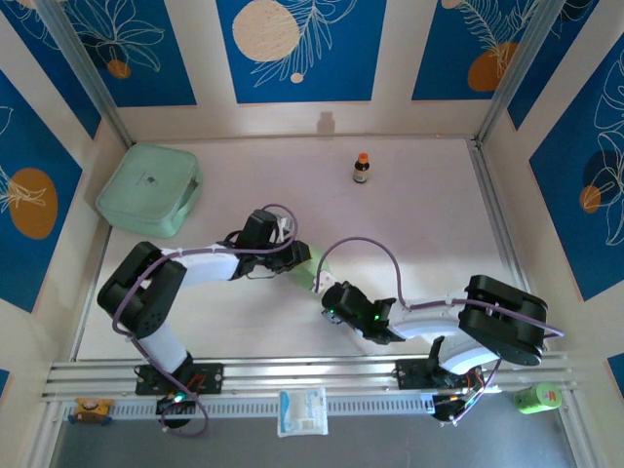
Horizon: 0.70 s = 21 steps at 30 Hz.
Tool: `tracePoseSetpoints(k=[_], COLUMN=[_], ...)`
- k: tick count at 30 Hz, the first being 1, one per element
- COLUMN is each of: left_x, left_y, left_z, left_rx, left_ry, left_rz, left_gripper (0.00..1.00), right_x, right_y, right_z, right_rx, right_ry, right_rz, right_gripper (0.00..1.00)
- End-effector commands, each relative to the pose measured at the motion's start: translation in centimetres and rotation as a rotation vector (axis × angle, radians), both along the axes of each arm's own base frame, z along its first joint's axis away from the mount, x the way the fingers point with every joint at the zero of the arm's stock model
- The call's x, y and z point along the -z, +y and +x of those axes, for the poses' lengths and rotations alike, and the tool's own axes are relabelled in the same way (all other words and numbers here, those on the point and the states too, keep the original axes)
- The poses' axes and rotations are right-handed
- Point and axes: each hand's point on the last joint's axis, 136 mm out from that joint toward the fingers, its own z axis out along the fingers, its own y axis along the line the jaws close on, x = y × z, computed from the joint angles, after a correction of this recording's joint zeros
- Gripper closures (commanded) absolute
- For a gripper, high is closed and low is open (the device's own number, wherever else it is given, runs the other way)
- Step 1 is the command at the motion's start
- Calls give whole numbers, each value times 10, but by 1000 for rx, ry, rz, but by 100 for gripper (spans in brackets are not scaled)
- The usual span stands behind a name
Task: Fold a paper plane with a square sheet of paper (pick it up from the middle)
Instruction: Fourth fold the wing at the center of the table.
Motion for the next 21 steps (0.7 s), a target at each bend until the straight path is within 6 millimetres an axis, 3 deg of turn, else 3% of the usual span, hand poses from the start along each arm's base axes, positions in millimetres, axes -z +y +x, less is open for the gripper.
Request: tracePoseSetpoints(k=[1,4,10,21], left_x=[-7,-4,-2,-2], left_y=[-3,-1,4,5], left_z=[4,4,4,2], left_rx=[4,-2,-13,-17], left_ry=[-22,-11,0,11], left_rz=[8,22,56,67], left_gripper=[73,75,92,97], right_x=[-6,-6,-3,-2], right_y=[7,7,3,-1], right_z=[4,4,4,5], right_rx=[16,22,37,50], right_ry=[7,18,35,35], right_rz=[48,59,66,54], right_gripper=[89,90,82,80])
